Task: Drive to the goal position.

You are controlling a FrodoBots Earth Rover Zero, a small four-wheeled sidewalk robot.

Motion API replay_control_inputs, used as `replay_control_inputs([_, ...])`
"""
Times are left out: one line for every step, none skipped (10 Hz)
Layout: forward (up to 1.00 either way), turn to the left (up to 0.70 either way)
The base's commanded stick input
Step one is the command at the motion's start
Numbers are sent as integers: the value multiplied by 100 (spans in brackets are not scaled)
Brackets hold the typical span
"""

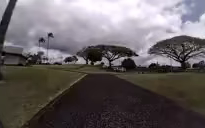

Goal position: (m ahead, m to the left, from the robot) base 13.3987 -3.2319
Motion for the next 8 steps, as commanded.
replay_control_inputs([70, 1])
replay_control_inputs([70, 1])
replay_control_inputs([70, 1])
replay_control_inputs([70, 1])
replay_control_inputs([70, 1])
replay_control_inputs([70, 1])
replay_control_inputs([70, 2])
replay_control_inputs([70, 4])
